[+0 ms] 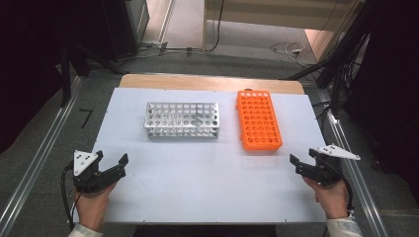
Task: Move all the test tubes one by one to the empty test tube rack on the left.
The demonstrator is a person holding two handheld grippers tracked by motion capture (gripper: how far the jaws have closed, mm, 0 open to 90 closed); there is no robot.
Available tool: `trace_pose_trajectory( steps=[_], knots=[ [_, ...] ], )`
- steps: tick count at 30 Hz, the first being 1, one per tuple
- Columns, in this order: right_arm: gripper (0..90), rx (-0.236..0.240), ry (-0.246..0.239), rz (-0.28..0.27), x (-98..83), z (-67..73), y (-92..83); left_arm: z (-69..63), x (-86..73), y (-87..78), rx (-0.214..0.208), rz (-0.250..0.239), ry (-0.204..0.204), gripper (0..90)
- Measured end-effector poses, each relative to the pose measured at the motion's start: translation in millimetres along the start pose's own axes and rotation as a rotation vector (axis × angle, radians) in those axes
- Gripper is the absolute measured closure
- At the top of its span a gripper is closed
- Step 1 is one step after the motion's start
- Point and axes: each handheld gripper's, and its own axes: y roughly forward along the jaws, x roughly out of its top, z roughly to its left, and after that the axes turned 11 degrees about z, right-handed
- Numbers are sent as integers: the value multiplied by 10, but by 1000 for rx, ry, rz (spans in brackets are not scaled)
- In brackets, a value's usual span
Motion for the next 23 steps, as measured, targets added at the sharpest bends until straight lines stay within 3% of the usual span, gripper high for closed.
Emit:
trace_pose_trajectory(
  steps=[5, 14, 19, 23],
  knots=[
    [199, -14, 39, 4, -114, -144, -12, 37, -13, -15, 19, -13, -9, 163],
    [190, -53, 105, 42, -309, -370, 62, 121, -42, 92, 15, 32, -48, 164],
    [143, -47, 142, 81, -340, -442, 151, 121, -36, 108, 10, 40, -47, 164],
    [97, -66, 128, 150, -332, -426, 320, 93, -35, 118, 5, 42, -40, 164]
  ],
)
